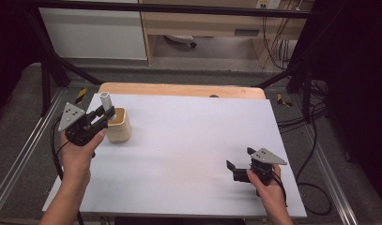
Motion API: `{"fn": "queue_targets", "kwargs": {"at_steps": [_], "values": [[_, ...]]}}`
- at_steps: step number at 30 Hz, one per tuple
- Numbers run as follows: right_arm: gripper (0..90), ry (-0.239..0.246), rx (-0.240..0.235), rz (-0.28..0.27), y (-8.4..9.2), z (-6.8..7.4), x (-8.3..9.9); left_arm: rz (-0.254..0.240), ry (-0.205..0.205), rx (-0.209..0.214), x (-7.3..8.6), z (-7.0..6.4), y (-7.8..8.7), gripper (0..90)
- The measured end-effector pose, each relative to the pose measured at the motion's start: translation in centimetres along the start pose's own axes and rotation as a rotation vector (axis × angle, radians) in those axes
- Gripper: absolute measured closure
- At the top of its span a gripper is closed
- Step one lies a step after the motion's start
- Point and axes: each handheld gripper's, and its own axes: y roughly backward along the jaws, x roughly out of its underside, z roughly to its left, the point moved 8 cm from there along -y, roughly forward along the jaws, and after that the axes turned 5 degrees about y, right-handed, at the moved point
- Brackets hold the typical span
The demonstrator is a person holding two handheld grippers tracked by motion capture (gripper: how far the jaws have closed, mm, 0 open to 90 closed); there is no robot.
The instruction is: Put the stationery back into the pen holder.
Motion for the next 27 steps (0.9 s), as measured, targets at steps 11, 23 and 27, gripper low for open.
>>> {"fn": "queue_targets", "kwargs": {"at_steps": [11, 23, 27], "values": [[3.6, 0.007, -0.016, 0.000, 0.0, 0.4, 0.1, -0.016, 0.059, 0.006, -1.3, 0.5, -1.3, 68.6], [3.2, 0.006, -0.017, 0.012, -0.2, 0.5, 0.3, -0.010, 0.105, -0.021, -0.9, 2.1, -2.0, 68.6], [3.2, 0.005, -0.018, 0.014, -0.2, 0.6, 0.3, -0.009, 0.125, -0.021, -1.0, 2.4, -2.1, 68.6]]}}
